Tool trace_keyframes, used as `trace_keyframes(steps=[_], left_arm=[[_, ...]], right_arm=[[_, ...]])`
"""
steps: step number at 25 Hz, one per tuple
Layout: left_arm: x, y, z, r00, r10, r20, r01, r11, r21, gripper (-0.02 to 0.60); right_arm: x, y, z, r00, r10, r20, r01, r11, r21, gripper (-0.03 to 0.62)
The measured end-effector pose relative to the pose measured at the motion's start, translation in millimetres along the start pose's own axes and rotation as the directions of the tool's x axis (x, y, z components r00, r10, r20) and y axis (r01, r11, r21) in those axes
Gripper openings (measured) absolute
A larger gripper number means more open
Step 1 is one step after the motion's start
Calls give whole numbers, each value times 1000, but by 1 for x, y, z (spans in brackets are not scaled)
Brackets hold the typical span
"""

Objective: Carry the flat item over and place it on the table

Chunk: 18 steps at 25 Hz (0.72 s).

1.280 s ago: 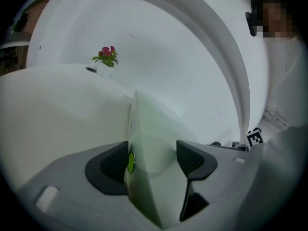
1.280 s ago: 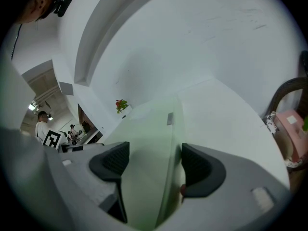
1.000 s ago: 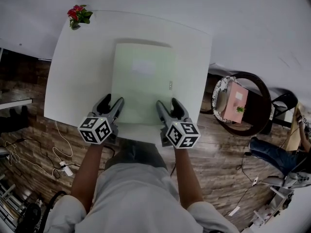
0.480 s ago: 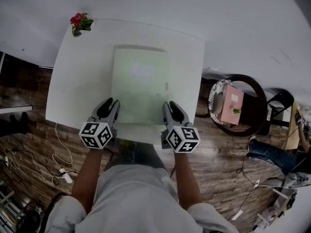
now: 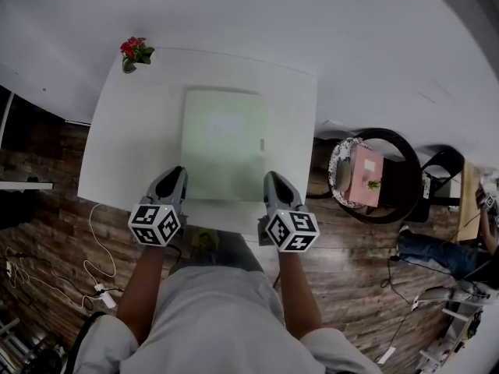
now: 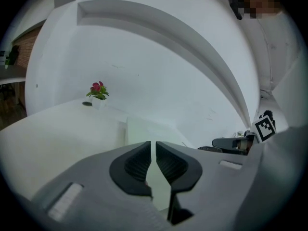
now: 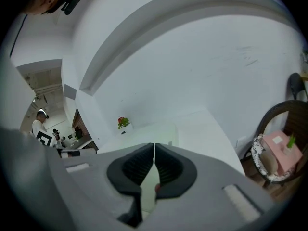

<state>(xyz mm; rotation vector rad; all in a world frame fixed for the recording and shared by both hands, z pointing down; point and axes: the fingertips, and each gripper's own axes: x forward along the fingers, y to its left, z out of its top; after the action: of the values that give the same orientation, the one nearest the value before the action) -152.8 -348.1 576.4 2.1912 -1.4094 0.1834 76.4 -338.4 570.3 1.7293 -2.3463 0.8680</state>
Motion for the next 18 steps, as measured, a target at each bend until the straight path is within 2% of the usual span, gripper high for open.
trace_keyframes(steps=[5,11,18], left_arm=[[-15,0,12,1000,9,26,-9,1000,10,8],[-32,-3,35,997,-5,79,2,999,38,6],[-55,-12,63,990,-39,137,25,994,102,6]], right_arm=[[-14,11,12,999,13,32,-12,1000,-26,5],[-30,26,29,997,-1,82,5,998,-55,5],[-56,37,45,989,-18,144,28,997,-73,5]])
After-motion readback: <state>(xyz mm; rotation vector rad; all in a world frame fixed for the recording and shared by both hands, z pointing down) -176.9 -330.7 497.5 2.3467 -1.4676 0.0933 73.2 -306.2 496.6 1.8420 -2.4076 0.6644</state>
